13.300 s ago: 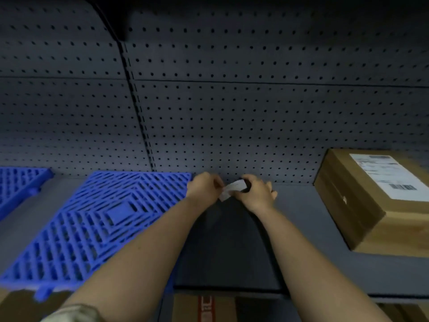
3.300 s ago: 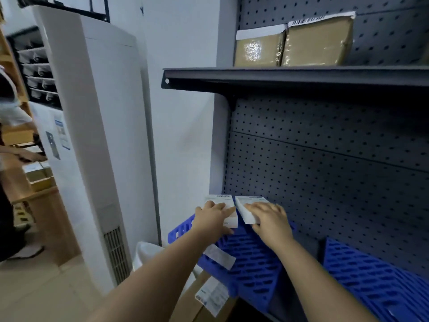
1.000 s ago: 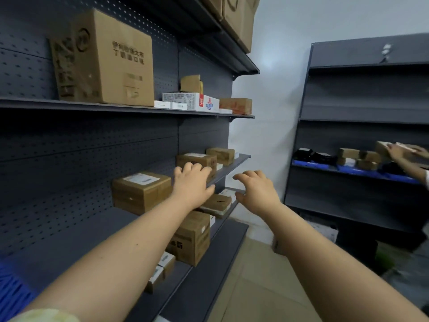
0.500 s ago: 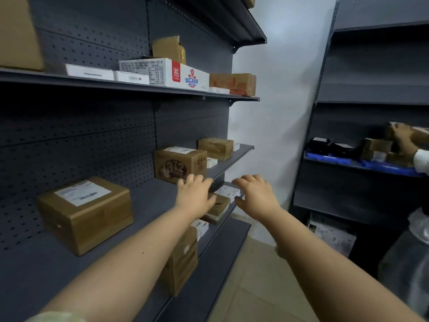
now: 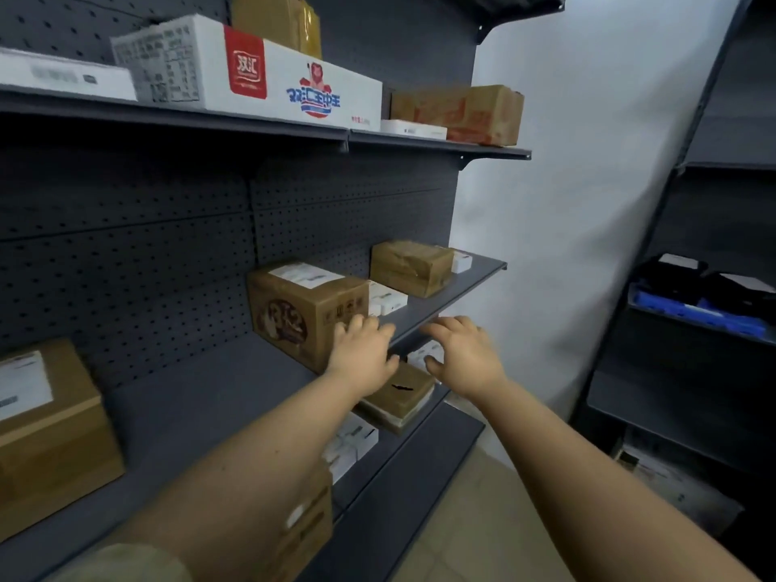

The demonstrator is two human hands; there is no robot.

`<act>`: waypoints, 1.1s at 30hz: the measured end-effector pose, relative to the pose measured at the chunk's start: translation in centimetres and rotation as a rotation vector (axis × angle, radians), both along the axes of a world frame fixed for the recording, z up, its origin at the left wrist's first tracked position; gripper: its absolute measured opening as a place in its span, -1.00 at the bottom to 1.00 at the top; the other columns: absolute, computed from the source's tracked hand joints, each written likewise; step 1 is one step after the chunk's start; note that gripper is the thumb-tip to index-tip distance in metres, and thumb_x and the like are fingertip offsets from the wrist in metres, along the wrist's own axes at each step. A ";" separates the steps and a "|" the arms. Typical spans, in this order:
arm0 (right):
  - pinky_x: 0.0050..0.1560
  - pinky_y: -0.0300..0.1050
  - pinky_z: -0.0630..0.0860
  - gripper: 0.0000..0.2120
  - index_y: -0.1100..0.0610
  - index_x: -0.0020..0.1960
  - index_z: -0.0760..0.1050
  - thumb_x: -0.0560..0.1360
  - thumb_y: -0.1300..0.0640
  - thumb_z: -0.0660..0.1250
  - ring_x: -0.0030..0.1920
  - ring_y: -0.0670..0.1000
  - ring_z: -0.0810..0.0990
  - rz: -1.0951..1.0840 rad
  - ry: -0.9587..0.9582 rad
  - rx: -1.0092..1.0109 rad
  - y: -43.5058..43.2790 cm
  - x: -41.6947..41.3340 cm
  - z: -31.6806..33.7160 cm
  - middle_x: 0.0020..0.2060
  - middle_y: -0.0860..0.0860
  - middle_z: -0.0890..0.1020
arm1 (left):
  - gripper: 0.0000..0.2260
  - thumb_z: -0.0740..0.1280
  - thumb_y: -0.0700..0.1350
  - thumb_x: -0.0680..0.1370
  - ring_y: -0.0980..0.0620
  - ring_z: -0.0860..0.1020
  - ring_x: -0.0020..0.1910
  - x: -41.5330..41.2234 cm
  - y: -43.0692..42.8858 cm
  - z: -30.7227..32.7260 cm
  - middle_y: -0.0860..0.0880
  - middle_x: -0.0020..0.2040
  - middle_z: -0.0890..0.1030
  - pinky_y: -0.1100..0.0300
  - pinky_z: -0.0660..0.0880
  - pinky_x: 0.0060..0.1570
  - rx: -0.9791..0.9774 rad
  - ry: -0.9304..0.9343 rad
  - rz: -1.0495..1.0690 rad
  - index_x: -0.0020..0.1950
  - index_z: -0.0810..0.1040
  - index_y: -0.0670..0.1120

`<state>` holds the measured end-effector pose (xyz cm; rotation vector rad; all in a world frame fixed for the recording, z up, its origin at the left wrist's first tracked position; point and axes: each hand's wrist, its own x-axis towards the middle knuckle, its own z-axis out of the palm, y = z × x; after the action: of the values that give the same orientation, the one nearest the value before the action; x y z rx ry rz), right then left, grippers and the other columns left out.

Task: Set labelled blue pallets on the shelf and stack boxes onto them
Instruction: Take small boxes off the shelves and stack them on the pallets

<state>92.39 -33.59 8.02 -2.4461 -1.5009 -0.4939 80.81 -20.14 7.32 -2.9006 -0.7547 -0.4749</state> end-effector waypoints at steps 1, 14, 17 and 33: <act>0.28 0.04 0.32 -0.52 -0.04 0.39 0.38 0.48 0.00 0.31 0.32 0.11 0.35 0.000 -0.008 -0.017 0.8 1.5 -0.5 0.32 -0.01 0.47 | -0.57 0.21 0.13 0.57 -0.13 0.31 0.32 1.6 0.9 -0.3 -0.07 0.31 0.42 -0.10 0.25 0.26 -0.005 0.011 -0.012 0.40 0.34 0.01; 0.31 0.05 0.26 -0.47 -0.05 0.43 0.30 0.48 -0.06 0.29 0.32 0.12 0.34 -0.048 -0.104 -0.138 12.4 20.1 -2.4 0.33 -0.01 0.43 | -0.59 0.21 0.09 0.58 -0.16 0.34 0.29 21.0 11.3 -1.9 -0.11 0.28 0.43 -0.09 0.26 0.23 0.063 0.052 -0.045 0.38 0.34 -0.04; 0.32 0.06 0.27 -0.49 -0.06 0.42 0.31 0.50 -0.03 0.28 0.33 0.13 0.33 -0.024 -0.043 -0.157 15.0 23.3 -4.5 0.34 0.00 0.43 | -0.60 0.22 0.09 0.58 -0.16 0.33 0.30 23.1 13.1 -4.1 -0.11 0.30 0.43 -0.11 0.26 0.24 0.011 0.081 0.020 0.37 0.34 -0.03; 0.46 0.05 0.12 -0.44 -0.08 0.52 0.17 0.56 -0.14 0.20 0.52 0.11 0.07 0.610 0.071 -0.334 30.1 33.3 -9.4 0.52 -0.03 0.20 | -0.55 0.22 0.16 0.53 -0.16 0.30 0.28 27.6 18.0 -10.9 -0.13 0.29 0.39 -0.12 0.23 0.25 -0.181 0.019 0.609 0.33 0.34 -0.03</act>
<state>125.70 -3.45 -1.36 -2.0101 -2.3105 -0.0344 108.40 -2.10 -3.58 -2.6094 -1.6651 -0.3157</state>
